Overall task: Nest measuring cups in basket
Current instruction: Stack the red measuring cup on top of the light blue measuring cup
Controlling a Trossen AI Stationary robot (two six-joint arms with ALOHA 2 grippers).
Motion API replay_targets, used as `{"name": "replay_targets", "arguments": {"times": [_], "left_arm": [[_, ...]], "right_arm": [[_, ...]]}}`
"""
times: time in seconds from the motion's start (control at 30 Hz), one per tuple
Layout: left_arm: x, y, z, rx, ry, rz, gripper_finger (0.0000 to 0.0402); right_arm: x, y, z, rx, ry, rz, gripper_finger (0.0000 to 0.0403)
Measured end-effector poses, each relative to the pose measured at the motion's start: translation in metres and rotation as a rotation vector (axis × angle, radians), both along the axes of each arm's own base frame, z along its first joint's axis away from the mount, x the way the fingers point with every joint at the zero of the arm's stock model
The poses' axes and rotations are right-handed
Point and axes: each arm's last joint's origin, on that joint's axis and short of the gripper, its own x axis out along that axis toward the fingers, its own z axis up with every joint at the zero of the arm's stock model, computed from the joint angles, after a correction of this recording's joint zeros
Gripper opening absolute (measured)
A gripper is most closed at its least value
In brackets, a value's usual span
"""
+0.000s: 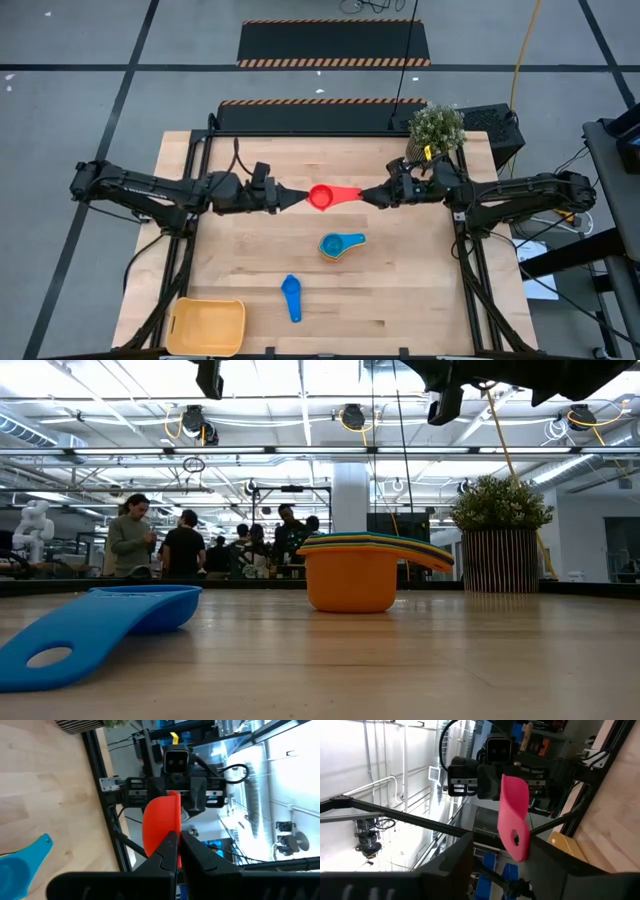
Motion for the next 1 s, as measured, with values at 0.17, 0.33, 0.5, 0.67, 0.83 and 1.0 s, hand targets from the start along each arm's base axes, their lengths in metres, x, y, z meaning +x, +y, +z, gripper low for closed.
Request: {"name": "replay_targets", "arguments": {"times": [0.17, 0.33, 0.5, 0.67, 0.83, 1.0], "left_arm": [[0.000, 0.000, -0.001, 0.006, 0.002, 0.006, 0.0010], [0.000, 0.000, 0.000, 0.023, 0.002, 0.005, 0.0010], [0.000, 0.000, -0.001, 0.072, 0.009, 0.001, 0.0023], [-0.005, -0.006, 0.005, 0.120, -0.017, -0.019, 0.0121], [-0.015, -0.013, 0.013, 0.192, -0.040, -0.017, 0.0249], [-0.025, -0.017, 0.022, 0.219, -0.077, -0.037, 0.0325]], "right_arm": [[0.000, 0.000, 0.000, -0.007, 0.004, -0.001, 0.0088], [0.000, 0.000, -0.001, -0.031, 0.009, -0.005, 0.0020], [0.000, 0.000, -0.001, -0.031, 0.008, 0.000, 0.0008], [-0.006, 0.006, 0.007, 0.012, -0.031, 0.099, 0.0003], [-0.023, 0.016, 0.017, 0.031, -0.035, 0.146, 0.0001], [-0.041, 0.031, 0.023, 0.055, -0.005, 0.143, 0.0001]]}}
